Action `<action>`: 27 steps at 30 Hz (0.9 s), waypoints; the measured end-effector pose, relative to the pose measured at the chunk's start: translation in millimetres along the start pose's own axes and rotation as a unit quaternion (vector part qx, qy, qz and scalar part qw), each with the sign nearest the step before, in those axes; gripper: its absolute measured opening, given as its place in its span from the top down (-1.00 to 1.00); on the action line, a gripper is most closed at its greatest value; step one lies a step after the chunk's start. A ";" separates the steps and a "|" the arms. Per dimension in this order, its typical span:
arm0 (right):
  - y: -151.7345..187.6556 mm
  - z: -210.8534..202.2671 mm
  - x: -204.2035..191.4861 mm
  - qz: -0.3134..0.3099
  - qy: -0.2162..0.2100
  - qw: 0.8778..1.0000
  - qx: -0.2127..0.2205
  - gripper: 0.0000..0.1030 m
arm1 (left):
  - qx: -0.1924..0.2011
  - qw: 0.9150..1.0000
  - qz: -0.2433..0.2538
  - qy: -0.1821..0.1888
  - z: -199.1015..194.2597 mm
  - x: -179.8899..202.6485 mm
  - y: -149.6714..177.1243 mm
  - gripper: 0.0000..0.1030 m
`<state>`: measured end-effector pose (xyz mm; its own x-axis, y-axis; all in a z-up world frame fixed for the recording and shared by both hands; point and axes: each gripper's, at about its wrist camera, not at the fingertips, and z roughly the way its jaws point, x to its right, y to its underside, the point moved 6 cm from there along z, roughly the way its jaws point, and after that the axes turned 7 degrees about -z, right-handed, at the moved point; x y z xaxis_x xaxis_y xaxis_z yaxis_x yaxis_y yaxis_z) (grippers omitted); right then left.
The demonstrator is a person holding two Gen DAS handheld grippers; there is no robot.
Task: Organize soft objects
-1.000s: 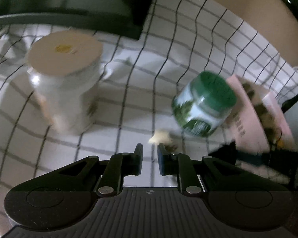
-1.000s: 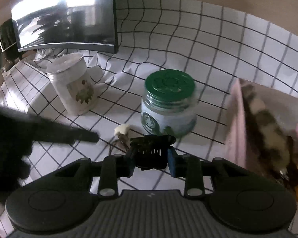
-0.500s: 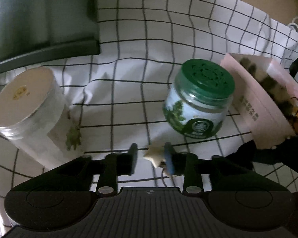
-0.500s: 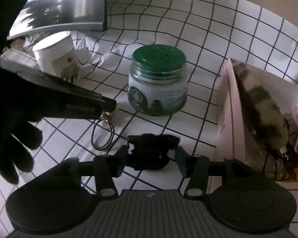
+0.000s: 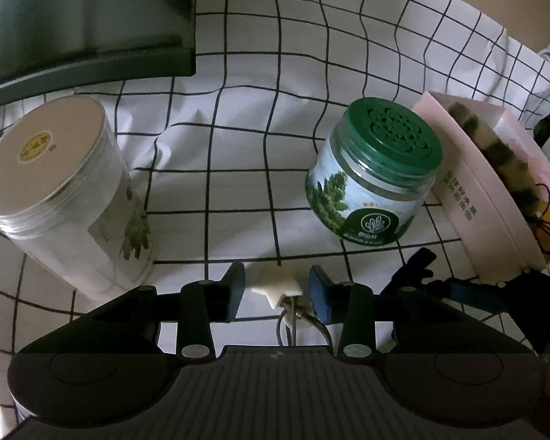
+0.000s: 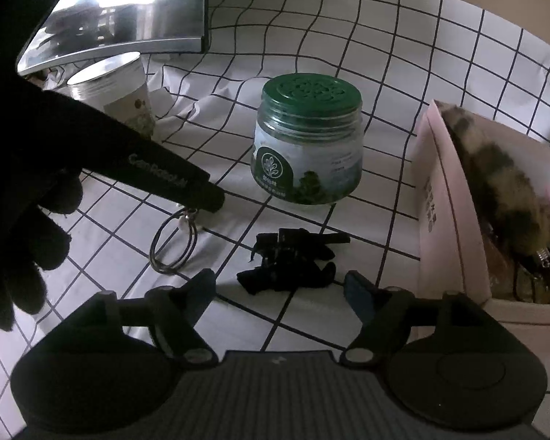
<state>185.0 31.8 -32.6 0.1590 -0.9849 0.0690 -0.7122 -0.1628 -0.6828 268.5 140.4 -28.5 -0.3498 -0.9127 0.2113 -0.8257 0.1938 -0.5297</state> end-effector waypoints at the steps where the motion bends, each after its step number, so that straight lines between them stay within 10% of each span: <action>1: 0.8 0.1 0.3 -0.001 -0.001 1.000 0.000 -0.56 | -0.003 1.000 0.002 0.001 -0.4 -0.1 0.5 0.17; 7: 6.1 2.7 -9.1 -0.016 -0.024 0.999 -0.016 -1.00 | 0.008 1.000 0.011 -0.002 -3.5 -5.4 4.9 0.41; 14: 8.7 2.4 -11.6 -0.022 -0.029 0.999 -0.032 -1.00 | 0.016 0.999 -0.016 0.028 -10.2 -13.4 11.7 0.43; 27: -14.6 7.1 8.9 0.001 -0.005 1.000 -0.021 -0.23 | 0.001 0.999 -0.031 0.029 -18.1 -27.2 20.4 0.41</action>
<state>201.6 25.9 -27.2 0.1645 -0.9845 0.0610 -0.7408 -0.1641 -0.6513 253.2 175.7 -30.2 -0.3225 -0.9008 0.2906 -0.8459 0.1365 -0.5156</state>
